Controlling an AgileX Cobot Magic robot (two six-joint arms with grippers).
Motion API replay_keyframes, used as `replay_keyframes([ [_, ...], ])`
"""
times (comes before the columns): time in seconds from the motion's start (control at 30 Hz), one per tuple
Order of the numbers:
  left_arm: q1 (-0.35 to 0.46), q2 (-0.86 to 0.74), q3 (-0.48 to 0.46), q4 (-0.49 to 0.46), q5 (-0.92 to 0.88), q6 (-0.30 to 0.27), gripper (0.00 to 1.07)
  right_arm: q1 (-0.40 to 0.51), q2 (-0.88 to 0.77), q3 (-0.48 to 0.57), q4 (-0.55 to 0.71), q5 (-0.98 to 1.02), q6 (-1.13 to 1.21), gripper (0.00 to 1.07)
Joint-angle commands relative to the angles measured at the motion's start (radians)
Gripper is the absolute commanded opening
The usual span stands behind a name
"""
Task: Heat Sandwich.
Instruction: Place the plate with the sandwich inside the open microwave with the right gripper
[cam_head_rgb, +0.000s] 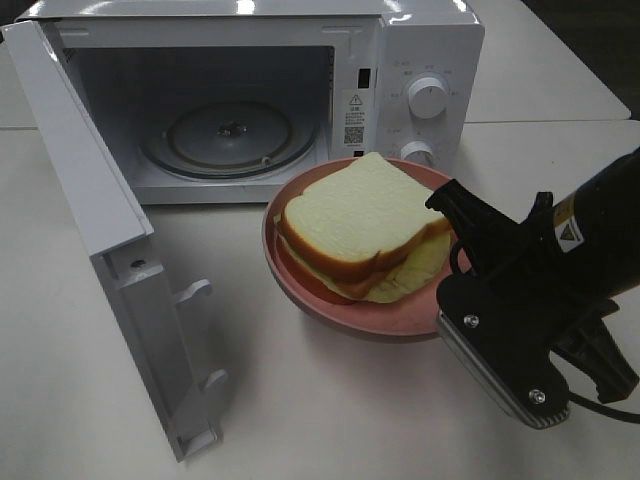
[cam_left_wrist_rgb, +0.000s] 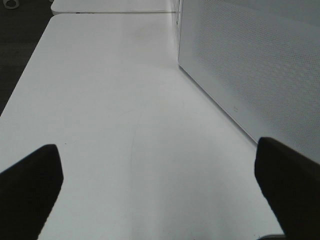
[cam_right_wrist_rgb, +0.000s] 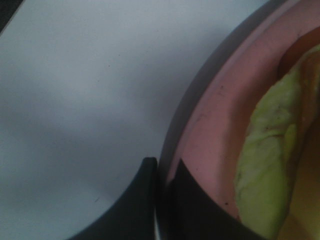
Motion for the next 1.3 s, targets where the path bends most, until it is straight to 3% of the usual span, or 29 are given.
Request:
replay_keyframes([
  [0.03,0.002,-0.029,0.003,0.000,-0.005,0.001,1.01,0.011,0.020,-0.047,0.022,-0.023,-0.005,0.00],
  [1.3,0.002,-0.029,0.003,0.000,-0.005,0.001,1.01,0.042,0.311,-0.355,0.031,0.051,-0.004,0.00],
])
